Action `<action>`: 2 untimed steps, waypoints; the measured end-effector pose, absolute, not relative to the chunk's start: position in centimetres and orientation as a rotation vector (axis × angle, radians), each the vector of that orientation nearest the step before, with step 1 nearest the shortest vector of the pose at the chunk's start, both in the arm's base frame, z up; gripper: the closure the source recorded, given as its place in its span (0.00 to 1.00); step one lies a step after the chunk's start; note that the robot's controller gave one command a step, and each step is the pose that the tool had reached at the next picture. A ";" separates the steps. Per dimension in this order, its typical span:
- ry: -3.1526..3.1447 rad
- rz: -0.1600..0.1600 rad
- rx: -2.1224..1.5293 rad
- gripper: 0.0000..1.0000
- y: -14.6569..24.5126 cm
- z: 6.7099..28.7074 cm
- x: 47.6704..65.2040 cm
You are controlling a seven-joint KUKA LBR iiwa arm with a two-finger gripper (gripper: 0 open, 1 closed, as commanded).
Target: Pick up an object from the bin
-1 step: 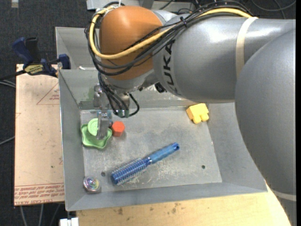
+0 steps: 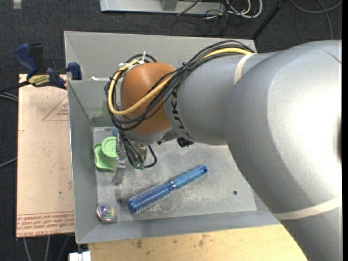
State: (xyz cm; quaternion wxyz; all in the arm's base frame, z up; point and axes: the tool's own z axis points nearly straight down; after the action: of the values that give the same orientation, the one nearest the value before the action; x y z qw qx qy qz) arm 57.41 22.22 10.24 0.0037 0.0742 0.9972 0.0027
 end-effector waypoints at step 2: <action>3.128 -0.001 -0.256 0.00 8.1 7.0 49.8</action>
Offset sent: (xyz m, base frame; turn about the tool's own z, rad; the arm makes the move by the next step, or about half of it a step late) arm -0.0525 -0.0683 -0.0262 0.2068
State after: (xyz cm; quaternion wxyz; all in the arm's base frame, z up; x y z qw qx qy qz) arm 49.81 8.12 7.02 0.0014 -0.0814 0.9967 -0.0003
